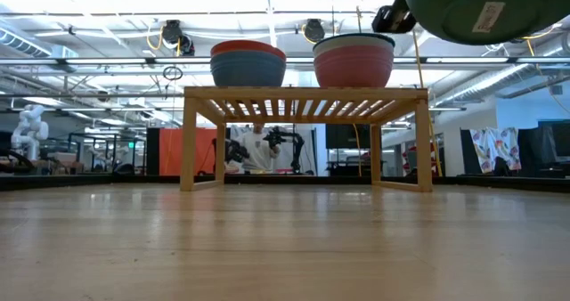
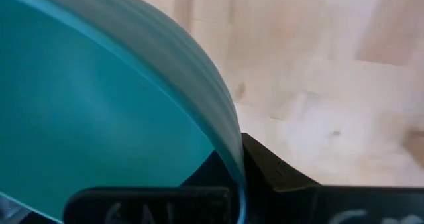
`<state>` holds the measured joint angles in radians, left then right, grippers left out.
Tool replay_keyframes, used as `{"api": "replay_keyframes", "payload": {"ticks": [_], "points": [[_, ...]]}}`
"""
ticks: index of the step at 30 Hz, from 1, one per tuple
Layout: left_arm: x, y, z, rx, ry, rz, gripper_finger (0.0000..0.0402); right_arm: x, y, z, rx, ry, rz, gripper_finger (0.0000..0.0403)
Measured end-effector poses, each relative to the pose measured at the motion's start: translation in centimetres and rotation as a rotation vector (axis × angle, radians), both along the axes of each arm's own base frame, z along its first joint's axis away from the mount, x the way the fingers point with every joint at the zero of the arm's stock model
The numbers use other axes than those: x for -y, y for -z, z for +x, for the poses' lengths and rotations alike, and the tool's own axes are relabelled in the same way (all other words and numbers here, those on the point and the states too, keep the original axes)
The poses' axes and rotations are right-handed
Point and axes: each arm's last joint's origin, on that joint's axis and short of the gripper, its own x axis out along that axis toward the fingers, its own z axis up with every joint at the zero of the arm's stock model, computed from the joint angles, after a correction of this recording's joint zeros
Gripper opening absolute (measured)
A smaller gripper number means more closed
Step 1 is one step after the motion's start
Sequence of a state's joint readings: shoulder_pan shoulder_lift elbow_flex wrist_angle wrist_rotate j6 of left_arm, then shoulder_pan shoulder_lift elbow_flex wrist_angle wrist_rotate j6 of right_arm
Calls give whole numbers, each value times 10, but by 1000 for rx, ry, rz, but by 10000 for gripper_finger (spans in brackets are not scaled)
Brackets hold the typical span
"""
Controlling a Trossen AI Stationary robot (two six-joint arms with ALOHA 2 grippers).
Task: Place and stack bowls onto a shelf
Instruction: Stack the green bowl on top of the orange bowl on the shelf
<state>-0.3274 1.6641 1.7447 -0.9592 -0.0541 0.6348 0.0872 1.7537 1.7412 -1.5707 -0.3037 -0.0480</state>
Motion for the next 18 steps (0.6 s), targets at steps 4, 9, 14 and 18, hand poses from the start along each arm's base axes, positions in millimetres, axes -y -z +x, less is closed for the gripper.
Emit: {"api": "replay_keyframes", "payload": {"ticks": [4,9,14,18], "points": [[-6,-21,-22,23,-58,-63,92,4,-18,-11,107,3,-83,0],[-19,-39,-53,33,-220,-33,92,8,-38,-24,193,134,-105,0],[-29,-43,-73,-15,-357,-14,92,8,-47,-25,219,119,-99,0],[-32,-45,-83,-44,-401,-27,92,10,-59,-11,271,92,-96,0]]}}
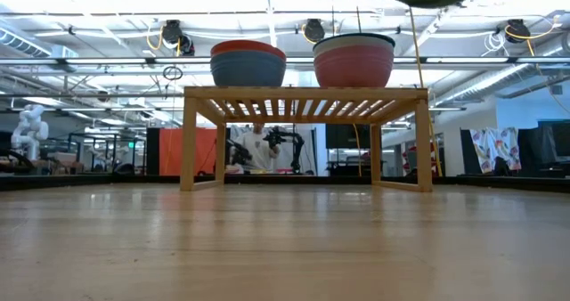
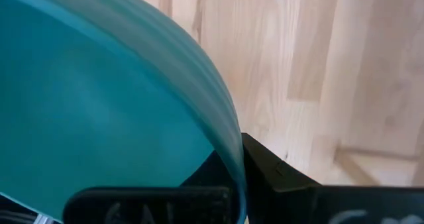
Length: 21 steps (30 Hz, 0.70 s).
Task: Place and stack bowls onto a shelf
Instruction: Stack the green bowl on top of the orange bowl on the shelf
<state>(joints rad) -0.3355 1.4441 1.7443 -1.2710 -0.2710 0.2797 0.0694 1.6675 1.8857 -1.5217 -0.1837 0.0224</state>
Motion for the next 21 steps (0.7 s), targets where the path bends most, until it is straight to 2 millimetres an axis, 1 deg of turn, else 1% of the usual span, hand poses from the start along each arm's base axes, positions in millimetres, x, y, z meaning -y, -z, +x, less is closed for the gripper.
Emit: {"api": "replay_keyframes", "payload": {"ticks": [2,6,9,11,14,17,21], "points": [[-1,0,-2,-9,-16,-6,92,1,-7,10,20,-15,-3,0],[-3,-2,-14,-33,-51,-9,92,3,-22,29,82,-62,-12,0],[-5,-6,-26,-46,-74,-18,92,6,-34,42,164,-108,-26,0],[-8,-10,-36,-41,-108,-30,92,11,-42,48,206,-105,-33,0],[-11,-16,-53,-25,-160,-28,92,20,-41,52,236,-91,-36,0],[-15,-20,-70,-15,-222,-24,92,29,-36,53,192,-71,-41,0],[-21,-26,-92,25,-296,-41,92,36,-32,57,184,-50,-46,0]]}}
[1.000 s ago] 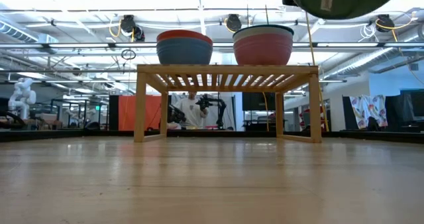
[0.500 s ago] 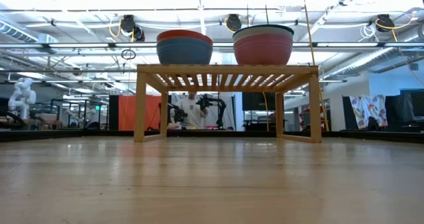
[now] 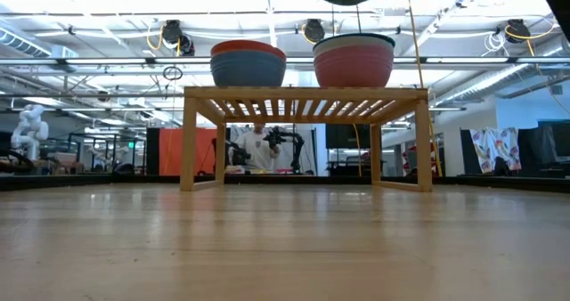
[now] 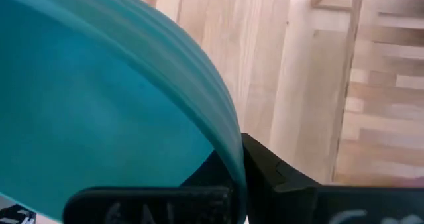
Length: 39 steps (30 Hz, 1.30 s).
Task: Place and stack bowls onto a shelf
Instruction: Stack the green bowl on top of the orange bowl on the shelf
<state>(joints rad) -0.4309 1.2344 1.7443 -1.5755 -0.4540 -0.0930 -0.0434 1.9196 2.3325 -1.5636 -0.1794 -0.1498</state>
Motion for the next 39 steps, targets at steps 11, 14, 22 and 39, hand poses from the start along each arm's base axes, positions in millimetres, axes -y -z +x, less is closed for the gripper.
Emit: {"api": "replay_keyframes", "payload": {"ticks": [11,14,22,39], "points": [[-6,-13,-33,126,-24,-65,92,-9,-1,19,159,-79,-17,0],[-8,-15,-39,146,-32,-89,92,-17,9,29,140,-108,22,0],[-7,-15,-41,155,-31,-107,92,-26,41,61,113,-97,31,0],[2,-15,-45,153,21,-137,92,-36,68,97,180,460,12,0]]}}
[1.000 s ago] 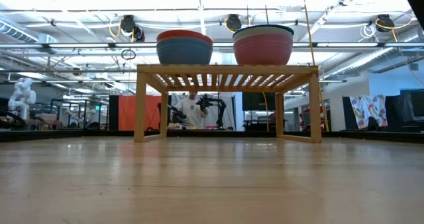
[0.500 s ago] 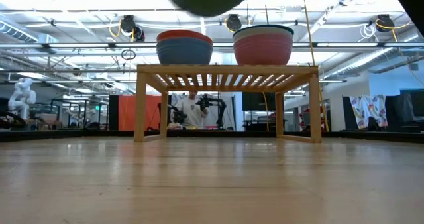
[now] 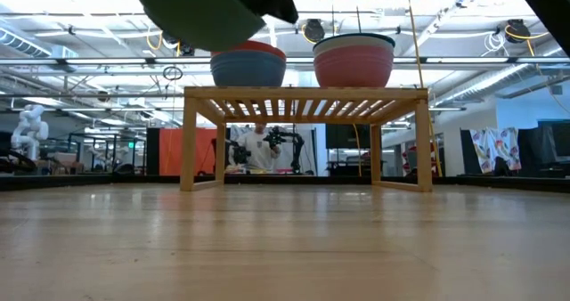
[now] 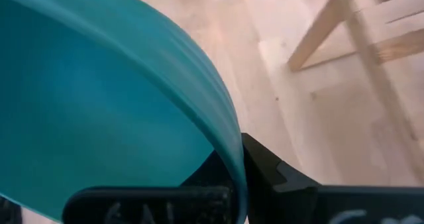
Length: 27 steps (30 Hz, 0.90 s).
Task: Place and stack bowls onto a shelf
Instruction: Stack the green bowl on top of the orange bowl on the shelf
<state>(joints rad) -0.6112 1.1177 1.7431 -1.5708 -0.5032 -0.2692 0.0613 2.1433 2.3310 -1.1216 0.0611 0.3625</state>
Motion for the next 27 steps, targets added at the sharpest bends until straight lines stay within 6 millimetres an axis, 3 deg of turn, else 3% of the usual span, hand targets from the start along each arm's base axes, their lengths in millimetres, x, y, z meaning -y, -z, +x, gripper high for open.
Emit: {"api": "replay_keyframes", "payload": {"ticks": [7,12,17,22,27], "points": [[9,26,8,-97,44,88,92,-16,-2,0,46,191,-15,0],[15,54,17,-186,48,176,92,-23,-5,3,98,210,11,0],[20,76,24,-233,-26,152,92,-26,1,10,151,190,-17,0],[22,83,25,-255,-40,128,93,-27,16,14,141,173,-28,0],[27,79,32,-158,-118,1,93,-27,28,16,126,151,-50,0]]}}
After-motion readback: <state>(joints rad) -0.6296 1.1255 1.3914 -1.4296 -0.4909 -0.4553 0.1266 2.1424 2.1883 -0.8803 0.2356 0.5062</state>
